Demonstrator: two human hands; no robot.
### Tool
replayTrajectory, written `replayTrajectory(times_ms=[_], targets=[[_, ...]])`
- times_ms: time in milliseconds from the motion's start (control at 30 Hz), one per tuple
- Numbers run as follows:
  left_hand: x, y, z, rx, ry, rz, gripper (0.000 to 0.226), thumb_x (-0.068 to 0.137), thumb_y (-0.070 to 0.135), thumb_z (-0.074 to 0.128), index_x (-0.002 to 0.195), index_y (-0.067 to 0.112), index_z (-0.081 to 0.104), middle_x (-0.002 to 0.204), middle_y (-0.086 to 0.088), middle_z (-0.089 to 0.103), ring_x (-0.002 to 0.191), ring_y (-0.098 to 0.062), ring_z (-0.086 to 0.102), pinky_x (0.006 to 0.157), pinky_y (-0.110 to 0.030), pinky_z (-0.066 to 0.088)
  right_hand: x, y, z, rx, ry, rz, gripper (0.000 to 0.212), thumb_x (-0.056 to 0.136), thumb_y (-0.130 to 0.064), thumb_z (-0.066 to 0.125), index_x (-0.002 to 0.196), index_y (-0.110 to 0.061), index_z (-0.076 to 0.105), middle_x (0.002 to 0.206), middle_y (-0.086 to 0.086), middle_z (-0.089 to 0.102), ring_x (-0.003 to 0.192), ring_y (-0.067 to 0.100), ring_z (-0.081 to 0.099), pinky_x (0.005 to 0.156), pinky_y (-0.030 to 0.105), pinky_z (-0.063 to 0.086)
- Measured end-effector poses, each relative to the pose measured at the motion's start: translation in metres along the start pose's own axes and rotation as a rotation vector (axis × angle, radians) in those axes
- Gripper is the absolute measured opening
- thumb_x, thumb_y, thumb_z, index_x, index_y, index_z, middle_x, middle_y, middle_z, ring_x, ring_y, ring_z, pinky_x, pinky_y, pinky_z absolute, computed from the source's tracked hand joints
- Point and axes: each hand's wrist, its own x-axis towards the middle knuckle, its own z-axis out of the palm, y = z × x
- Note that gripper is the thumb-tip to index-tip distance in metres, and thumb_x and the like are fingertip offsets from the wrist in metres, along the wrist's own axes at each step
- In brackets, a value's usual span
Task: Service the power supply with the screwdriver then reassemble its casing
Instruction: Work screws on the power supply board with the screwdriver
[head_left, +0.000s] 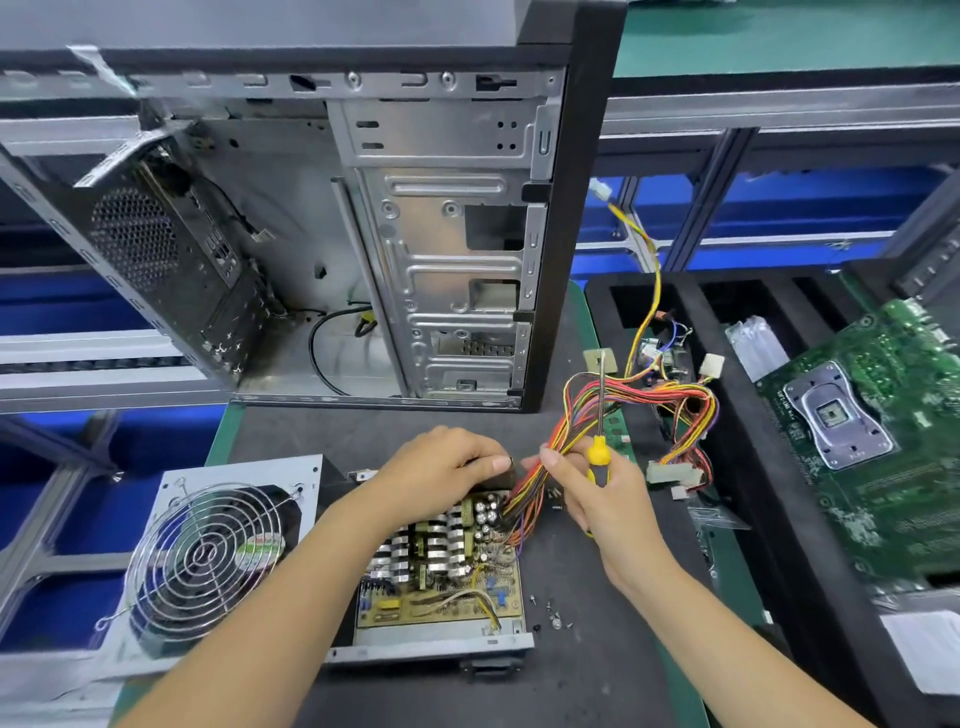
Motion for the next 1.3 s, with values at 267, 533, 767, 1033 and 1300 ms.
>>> replayTrajectory(times_ms=[267, 533, 767, 1033, 1300], targets=[[0.0, -0.003, 0.003, 0.069, 0.087, -0.001, 0.023, 0.1, 0.041, 0.047, 0.086, 0.037, 0.064, 0.057, 0.015, 0.05, 0.058, -0.001, 0.046, 0.06, -0.029, 0.035, -0.005, -0.01, 0.004, -0.202, -0.13, -0.193, 0.006, 0.086, -0.018, 0.068, 0.084, -0.014, 0.072, 0.082, -0.001, 0.075, 0.058, -0.002, 0.061, 0.058, 0.006, 0.042], [-0.006, -0.003, -0.008, -0.289, 0.14, 0.066, 0.009, 0.084, 0.002, 0.069, 0.092, 0.002, 0.073, 0.091, -0.011, 0.074, 0.087, -0.017, 0.068, 0.086, -0.037, 0.053, -0.007, -0.015, 0.02, -0.49, -0.195, -0.288, 0.013, 0.084, -0.033, 0.069, 0.091, -0.023, 0.074, 0.082, -0.007, 0.072, 0.083, 0.017, 0.065, 0.079, 0.04, 0.051], [-0.017, 0.005, -0.024, -1.019, -0.018, 0.269, 0.064, 0.072, 0.005, 0.049, 0.136, -0.005, 0.047, 0.127, -0.025, 0.061, 0.124, -0.034, 0.056, 0.106, -0.04, 0.043, -0.007, -0.011, 0.02, -0.724, -0.144, -0.28, 0.038, 0.081, -0.044, 0.067, 0.111, -0.021, 0.071, 0.085, -0.007, 0.072, 0.073, 0.012, 0.061, 0.073, 0.033, 0.05], [-0.02, 0.007, -0.013, -0.973, 0.204, 0.121, 0.025, 0.073, 0.016, 0.08, 0.097, 0.019, 0.074, 0.088, 0.005, 0.069, 0.091, -0.014, 0.065, 0.084, -0.027, 0.053, -0.012, -0.013, 0.023, -0.659, -0.152, -0.436, 0.027, 0.079, -0.049, 0.064, 0.09, -0.027, 0.076, 0.064, -0.015, 0.066, 0.062, -0.001, 0.056, 0.056, 0.008, 0.036], [-0.056, -0.014, -0.008, -0.335, 0.717, -0.183, 0.018, 0.079, 0.016, 0.076, 0.067, 0.02, 0.062, 0.055, 0.015, 0.058, 0.056, -0.001, 0.051, 0.06, -0.019, 0.039, 0.002, -0.011, 0.0, -0.585, -0.018, -0.247, 0.014, 0.085, -0.023, 0.069, 0.074, -0.016, 0.067, 0.066, 0.001, 0.061, 0.051, 0.011, 0.045, 0.057, 0.029, 0.041]])
